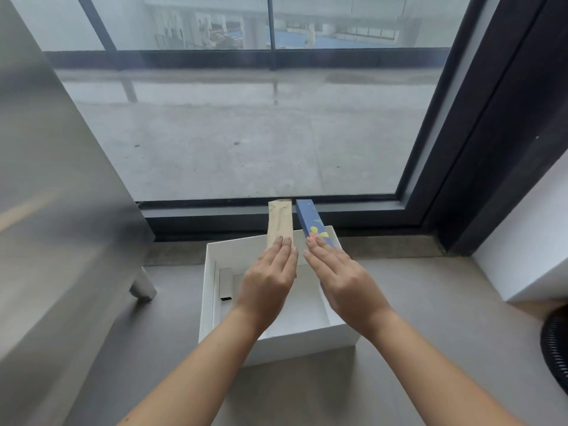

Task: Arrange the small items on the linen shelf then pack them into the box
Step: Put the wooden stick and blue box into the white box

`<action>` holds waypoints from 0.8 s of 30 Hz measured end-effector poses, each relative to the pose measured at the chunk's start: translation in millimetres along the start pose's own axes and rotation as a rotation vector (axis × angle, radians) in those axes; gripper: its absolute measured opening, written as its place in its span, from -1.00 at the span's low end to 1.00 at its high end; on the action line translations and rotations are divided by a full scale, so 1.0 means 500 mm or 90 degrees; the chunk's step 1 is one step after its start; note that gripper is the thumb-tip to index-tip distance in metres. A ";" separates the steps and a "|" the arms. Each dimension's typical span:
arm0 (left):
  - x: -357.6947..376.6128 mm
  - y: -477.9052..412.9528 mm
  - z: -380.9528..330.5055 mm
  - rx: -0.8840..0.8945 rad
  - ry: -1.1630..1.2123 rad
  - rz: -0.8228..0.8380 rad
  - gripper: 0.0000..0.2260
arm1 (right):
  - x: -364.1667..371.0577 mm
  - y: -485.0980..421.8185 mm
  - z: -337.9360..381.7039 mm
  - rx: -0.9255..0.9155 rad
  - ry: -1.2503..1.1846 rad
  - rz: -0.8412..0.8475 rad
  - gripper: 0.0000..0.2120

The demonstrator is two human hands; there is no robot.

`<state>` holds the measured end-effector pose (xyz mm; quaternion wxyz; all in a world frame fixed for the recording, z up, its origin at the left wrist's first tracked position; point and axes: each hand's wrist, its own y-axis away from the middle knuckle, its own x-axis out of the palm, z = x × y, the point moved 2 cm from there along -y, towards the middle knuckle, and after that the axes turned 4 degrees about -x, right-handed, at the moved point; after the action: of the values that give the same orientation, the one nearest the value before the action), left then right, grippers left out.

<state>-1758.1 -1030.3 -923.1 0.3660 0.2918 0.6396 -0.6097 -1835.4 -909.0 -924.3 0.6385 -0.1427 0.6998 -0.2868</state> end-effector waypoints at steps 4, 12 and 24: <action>0.021 0.035 -0.008 0.015 -0.002 0.039 -0.60 | 0.018 0.035 0.011 0.001 -0.017 0.008 -0.53; 0.033 0.068 -0.016 0.014 0.004 0.077 -0.58 | 0.035 0.061 0.023 -0.004 -0.029 0.017 -0.54; 0.043 0.085 -0.011 -0.004 0.018 0.091 -0.56 | 0.053 0.072 0.025 0.003 -0.032 0.053 -0.49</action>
<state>-1735.8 -1022.9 -964.9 0.4003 0.3444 0.6242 -0.5757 -1821.0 -898.2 -967.0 0.6678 -0.1191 0.6881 -0.2576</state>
